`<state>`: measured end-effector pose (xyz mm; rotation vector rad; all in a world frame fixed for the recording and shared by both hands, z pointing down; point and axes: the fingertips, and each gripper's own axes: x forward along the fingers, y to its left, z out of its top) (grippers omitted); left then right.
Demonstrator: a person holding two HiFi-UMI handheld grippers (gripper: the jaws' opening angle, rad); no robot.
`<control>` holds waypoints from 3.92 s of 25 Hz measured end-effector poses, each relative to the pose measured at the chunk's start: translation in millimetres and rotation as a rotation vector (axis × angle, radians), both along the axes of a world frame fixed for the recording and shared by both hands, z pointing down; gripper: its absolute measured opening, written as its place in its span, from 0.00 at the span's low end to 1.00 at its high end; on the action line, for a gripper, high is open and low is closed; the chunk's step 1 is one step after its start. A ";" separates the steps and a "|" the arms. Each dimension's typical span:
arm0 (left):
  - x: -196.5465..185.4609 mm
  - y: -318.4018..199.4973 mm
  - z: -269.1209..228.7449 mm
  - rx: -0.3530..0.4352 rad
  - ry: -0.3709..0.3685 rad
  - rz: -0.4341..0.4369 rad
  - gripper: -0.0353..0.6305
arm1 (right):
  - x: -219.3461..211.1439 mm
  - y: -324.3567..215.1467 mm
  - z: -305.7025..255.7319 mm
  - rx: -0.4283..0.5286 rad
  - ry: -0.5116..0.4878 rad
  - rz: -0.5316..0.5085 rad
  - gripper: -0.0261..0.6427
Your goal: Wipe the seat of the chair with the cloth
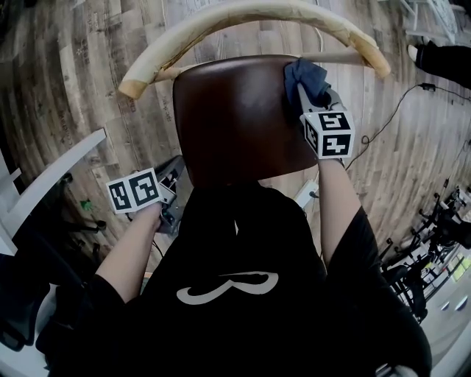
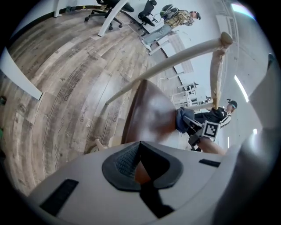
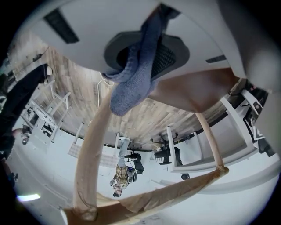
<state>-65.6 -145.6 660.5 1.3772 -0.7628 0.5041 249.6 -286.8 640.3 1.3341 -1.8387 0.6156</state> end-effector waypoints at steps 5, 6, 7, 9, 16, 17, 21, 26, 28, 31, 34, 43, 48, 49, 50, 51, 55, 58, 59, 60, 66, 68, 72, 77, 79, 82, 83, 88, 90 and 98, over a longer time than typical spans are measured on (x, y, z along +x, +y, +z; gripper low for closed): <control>-16.9 9.4 2.9 -0.007 -0.019 -0.050 0.08 | -56.4 8.6 -26.7 0.041 -0.065 -0.117 0.11; -20.2 12.0 4.2 -0.010 -0.024 -0.058 0.08 | -71.1 11.2 -30.7 0.046 -0.084 -0.145 0.11; -23.5 15.2 5.8 -0.015 -0.029 -0.066 0.08 | -86.6 13.8 -34.3 0.048 -0.106 -0.171 0.11; -30.3 22.7 8.7 -0.026 -0.038 -0.078 0.07 | -122.2 20.4 -40.1 0.045 -0.163 -0.227 0.11; -53.9 46.5 14.7 -0.047 -0.061 -0.148 0.08 | -261.6 72.2 -47.3 -0.015 -0.339 -0.502 0.11; -56.8 49.7 15.5 -0.050 -0.061 -0.157 0.08 | -275.3 78.3 -46.5 -0.026 -0.361 -0.519 0.11; -65.1 61.4 18.0 -0.059 -0.067 -0.190 0.08 | -307.9 93.4 -36.8 -0.082 -0.420 -0.537 0.11; -70.4 75.5 17.7 -0.069 -0.072 -0.225 0.07 | -309.1 99.5 -10.4 -0.139 -0.383 -0.529 0.11; -71.2 79.8 17.8 -0.071 -0.074 -0.226 0.08 | -304.6 100.6 1.8 -0.156 -0.353 -0.532 0.11; -67.9 82.2 19.7 -0.075 -0.083 -0.220 0.08 | -293.5 103.2 19.0 -0.171 -0.310 -0.543 0.11; -68.7 87.0 21.7 -0.078 -0.089 -0.214 0.07 | -292.8 107.8 26.1 -0.147 -0.278 -0.569 0.11; -58.1 80.2 27.2 -0.092 -0.087 -0.165 0.07 | -294.4 101.9 29.4 -0.101 -0.199 -0.654 0.11; -41.8 71.2 23.1 -0.080 -0.068 -0.122 0.07 | -275.2 100.3 28.1 -0.084 -0.176 -0.617 0.11; -40.3 70.3 22.9 -0.080 -0.066 -0.115 0.07 | -271.0 100.2 28.1 -0.083 -0.173 -0.607 0.11; -39.2 69.4 22.8 -0.079 -0.066 -0.109 0.07 | -266.8 99.9 28.1 -0.081 -0.168 -0.598 0.11; -38.3 68.6 22.9 -0.079 -0.065 -0.103 0.07 | -261.9 99.3 28.3 -0.080 -0.164 -0.587 0.11; -37.1 67.7 24.0 -0.081 -0.065 -0.067 0.08 | -233.5 96.7 30.2 -0.080 -0.140 -0.509 0.11; -41.0 67.1 25.5 -0.088 -0.072 -0.051 0.07 | -206.4 95.2 32.5 -0.080 -0.113 -0.443 0.11; -42.3 66.8 25.7 -0.090 -0.074 -0.049 0.08 | -196.9 95.2 32.9 -0.081 -0.105 -0.423 0.11; -43.3 66.2 25.5 -0.091 -0.076 -0.047 0.07 | -187.5 95.1 33.1 -0.082 -0.097 -0.404 0.11; -38.0 59.3 24.8 -0.083 -0.076 -0.017 0.08 | -137.7 91.0 33.9 -0.071 -0.049 -0.299 0.11; -34.6 58.4 25.1 -0.082 -0.074 -0.005 0.08 | -122.3 89.6 33.6 -0.059 -0.025 -0.267 0.11; -31.7 61.1 23.8 -0.082 -0.076 0.020 0.07 | -88.6 92.5 35.6 -0.048 0.000 -0.178 0.11; -34.1 66.2 25.3 -0.084 -0.090 0.039 0.08 | -30.0 95.3 33.7 -0.046 0.046 -0.046 0.11; -37.5 68.6 27.2 -0.089 -0.100 0.039 0.08 | -12.2 96.4 32.6 -0.047 0.066 -0.010 0.11; -40.2 72.5 29.2 -0.094 -0.105 0.034 0.08 | 9.2 98.4 32.3 -0.051 0.099 0.037 0.11; -39.8 73.6 29.6 -0.095 -0.104 0.031 0.07 | 15.7 98.8 32.5 -0.052 0.105 0.053 0.11; -36.9 76.6 29.1 -0.097 -0.095 0.008 0.08 | 26.9 98.1 32.5 -0.076 0.116 0.096 0.11; -39.1 78.5 27.8 -0.097 -0.090 -0.007 0.08 | 23.6 97.6 29.5 -0.090 0.100 0.116 0.11; -48.2 84.2 27.7 -0.093 -0.082 -0.085 0.08 | -70.5 91.2 -9.5 -0.034 -0.084 -0.011 0.11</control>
